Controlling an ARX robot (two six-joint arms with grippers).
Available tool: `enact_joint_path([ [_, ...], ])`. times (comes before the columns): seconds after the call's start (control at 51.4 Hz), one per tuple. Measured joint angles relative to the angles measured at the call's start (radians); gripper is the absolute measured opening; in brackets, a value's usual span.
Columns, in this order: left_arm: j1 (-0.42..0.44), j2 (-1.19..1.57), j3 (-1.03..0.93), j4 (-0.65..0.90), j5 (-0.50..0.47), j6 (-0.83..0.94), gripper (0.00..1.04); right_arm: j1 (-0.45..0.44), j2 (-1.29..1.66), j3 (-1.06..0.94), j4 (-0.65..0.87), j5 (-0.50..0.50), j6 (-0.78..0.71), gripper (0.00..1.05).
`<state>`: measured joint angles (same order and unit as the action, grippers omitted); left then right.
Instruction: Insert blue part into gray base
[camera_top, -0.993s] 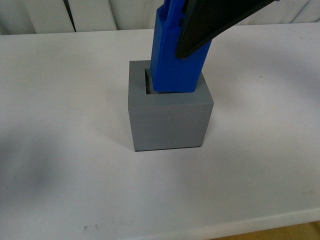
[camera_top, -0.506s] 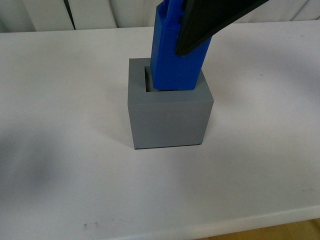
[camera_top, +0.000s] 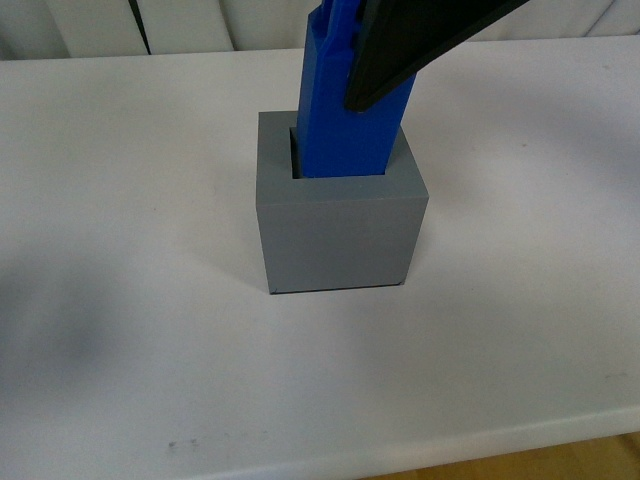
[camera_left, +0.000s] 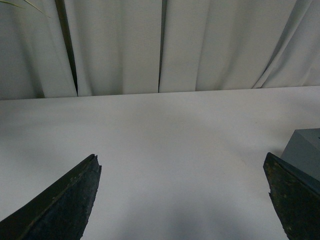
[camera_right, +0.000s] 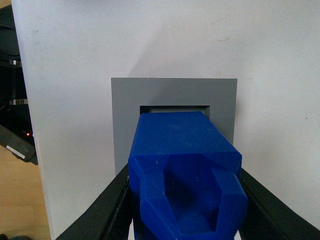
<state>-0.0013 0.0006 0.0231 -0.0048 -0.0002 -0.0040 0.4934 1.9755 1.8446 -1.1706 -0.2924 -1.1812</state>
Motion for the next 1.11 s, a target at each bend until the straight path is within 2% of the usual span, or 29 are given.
enact_joint_path([
  [1.109, 0.000, 0.000, 0.000, 0.000, 0.000, 0.000, 0.99, 0.006, 0.012, 0.000, 0.022, 0.010, 0.005, 0.48],
])
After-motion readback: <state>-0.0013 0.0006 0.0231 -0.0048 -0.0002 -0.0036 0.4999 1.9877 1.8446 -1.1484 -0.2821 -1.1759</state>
